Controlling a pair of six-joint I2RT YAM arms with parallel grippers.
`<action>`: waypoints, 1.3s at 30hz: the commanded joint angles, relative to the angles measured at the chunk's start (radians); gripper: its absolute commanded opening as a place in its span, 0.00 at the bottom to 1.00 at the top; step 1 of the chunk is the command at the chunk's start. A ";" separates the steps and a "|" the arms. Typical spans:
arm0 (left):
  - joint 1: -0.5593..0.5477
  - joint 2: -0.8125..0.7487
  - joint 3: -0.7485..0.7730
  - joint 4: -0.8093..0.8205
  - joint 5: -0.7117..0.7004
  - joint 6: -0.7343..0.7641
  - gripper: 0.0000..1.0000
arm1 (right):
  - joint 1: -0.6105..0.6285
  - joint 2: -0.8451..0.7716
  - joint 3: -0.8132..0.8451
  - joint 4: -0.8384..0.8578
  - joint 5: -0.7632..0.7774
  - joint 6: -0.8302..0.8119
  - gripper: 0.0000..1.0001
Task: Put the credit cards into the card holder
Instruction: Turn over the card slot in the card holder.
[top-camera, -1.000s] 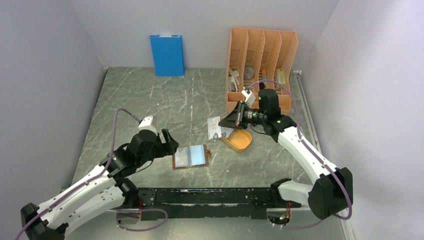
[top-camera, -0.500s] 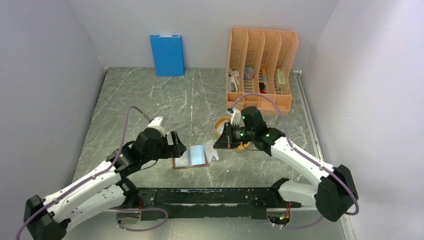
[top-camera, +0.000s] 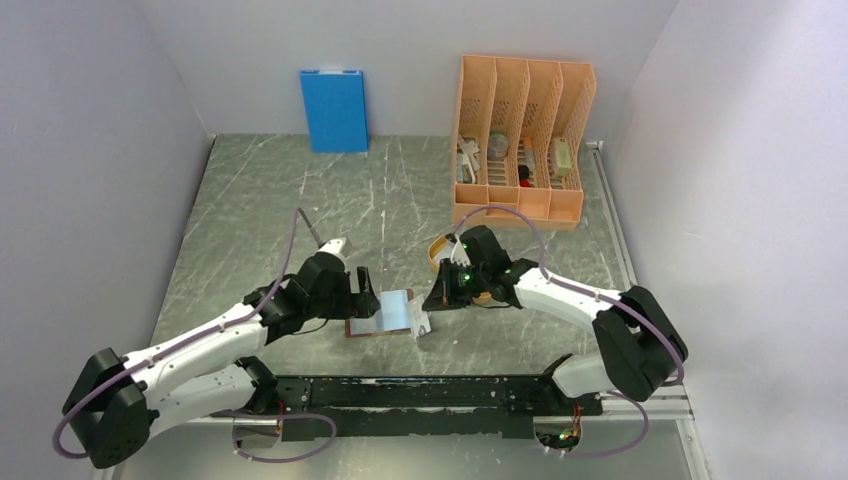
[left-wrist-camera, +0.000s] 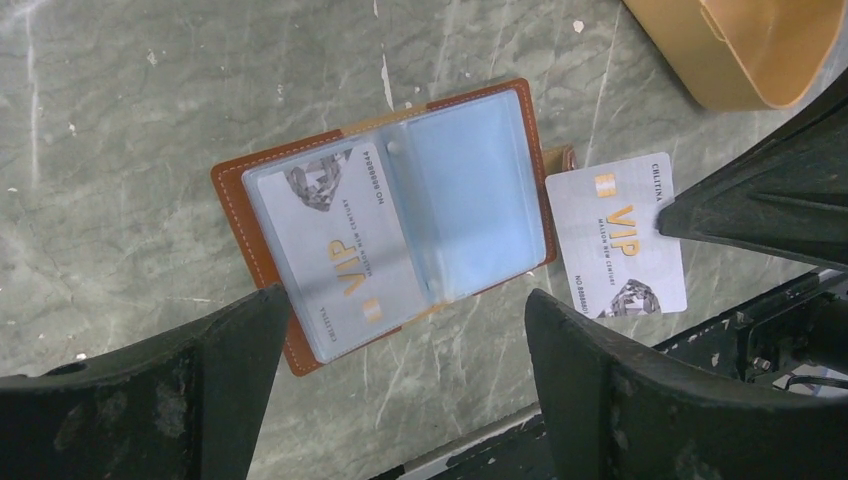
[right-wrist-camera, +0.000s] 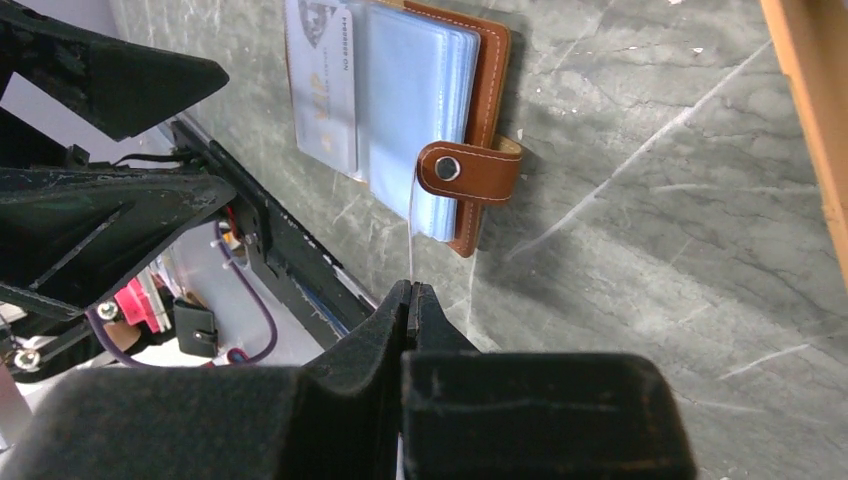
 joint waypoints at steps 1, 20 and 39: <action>-0.019 0.058 0.026 0.084 0.030 0.031 0.93 | 0.004 -0.033 -0.015 -0.027 0.049 -0.018 0.00; -0.149 0.488 0.243 0.080 -0.140 0.104 0.89 | 0.006 -0.082 -0.087 -0.017 -0.003 -0.045 0.00; -0.177 0.591 0.212 0.070 -0.227 0.129 0.54 | 0.020 -0.110 -0.058 -0.033 -0.014 -0.057 0.00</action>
